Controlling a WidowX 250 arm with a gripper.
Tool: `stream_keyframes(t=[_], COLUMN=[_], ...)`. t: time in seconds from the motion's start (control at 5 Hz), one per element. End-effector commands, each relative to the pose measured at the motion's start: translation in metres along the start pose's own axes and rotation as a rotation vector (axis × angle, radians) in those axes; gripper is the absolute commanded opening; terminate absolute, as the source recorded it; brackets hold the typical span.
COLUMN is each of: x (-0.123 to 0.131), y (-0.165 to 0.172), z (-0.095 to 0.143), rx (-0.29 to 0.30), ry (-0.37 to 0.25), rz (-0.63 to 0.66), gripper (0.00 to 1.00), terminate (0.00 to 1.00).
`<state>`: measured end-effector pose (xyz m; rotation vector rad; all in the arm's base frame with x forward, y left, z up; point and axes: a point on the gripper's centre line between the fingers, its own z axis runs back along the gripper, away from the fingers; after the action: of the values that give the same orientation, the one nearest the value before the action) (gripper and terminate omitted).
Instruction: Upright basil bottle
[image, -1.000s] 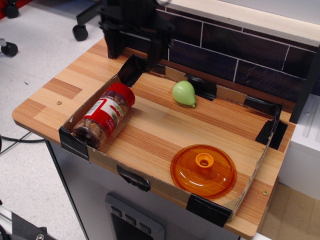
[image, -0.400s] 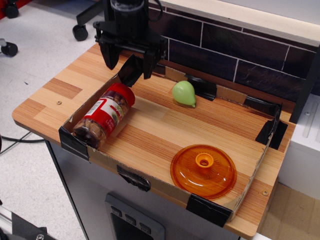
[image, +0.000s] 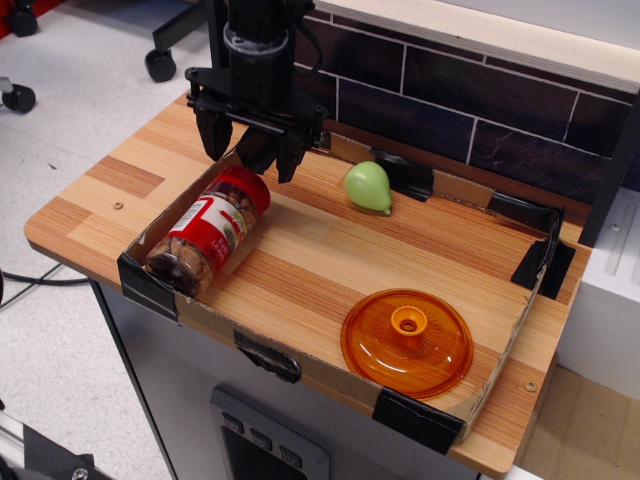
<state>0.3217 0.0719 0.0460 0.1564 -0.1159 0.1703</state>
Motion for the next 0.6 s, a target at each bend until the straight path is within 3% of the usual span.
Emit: stream_keyframes(t=[0.0, 0.4], x=[-0.001, -0.006], y=[-0.001, -0.005], z=[-0.016, -0.028], rx=[0.027, 0.037], ry=[-0.055, -0.06], rz=[-0.044, -0.064], gripper=[1.0, 1.0], terminate=[0.0, 0.0])
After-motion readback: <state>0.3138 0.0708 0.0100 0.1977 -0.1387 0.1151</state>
